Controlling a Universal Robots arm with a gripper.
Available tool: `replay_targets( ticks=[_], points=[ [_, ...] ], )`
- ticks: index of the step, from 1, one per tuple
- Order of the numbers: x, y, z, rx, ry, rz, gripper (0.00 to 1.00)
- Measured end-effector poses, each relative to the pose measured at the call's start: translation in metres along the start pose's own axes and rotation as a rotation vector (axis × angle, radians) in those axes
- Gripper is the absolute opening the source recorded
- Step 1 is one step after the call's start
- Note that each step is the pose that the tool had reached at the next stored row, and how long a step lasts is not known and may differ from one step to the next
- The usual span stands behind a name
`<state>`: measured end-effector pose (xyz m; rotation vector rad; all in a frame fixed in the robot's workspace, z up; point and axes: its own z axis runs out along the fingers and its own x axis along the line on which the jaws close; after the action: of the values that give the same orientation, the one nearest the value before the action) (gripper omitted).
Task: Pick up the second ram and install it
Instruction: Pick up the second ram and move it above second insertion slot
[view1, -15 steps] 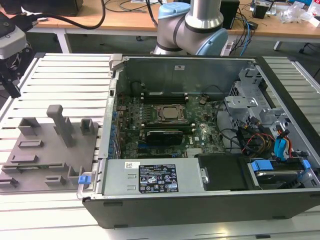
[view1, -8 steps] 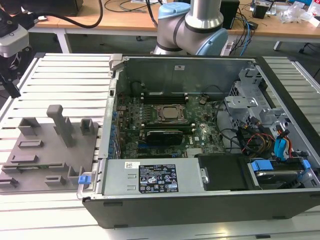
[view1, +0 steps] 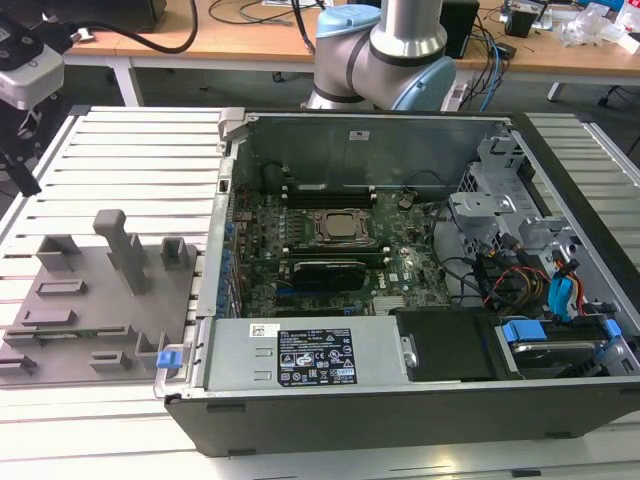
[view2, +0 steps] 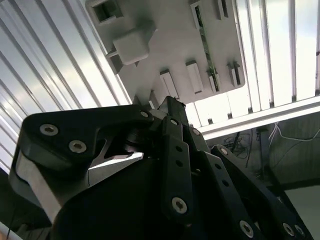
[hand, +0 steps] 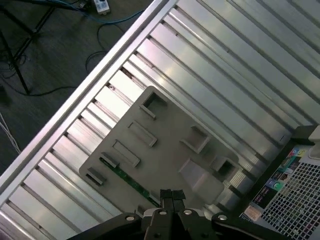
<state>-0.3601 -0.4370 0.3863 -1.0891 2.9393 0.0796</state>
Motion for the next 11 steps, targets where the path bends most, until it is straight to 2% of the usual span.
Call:
replay_targets(
  ticks=[4, 11],
  points=[
    [0.0000, 0.0000, 0.0000, -0.0003, 0.0030, -0.049, 0.11],
    [0.0000, 0.0000, 0.0000, -0.0013, 0.0057, -0.104, 0.11]
  ],
)
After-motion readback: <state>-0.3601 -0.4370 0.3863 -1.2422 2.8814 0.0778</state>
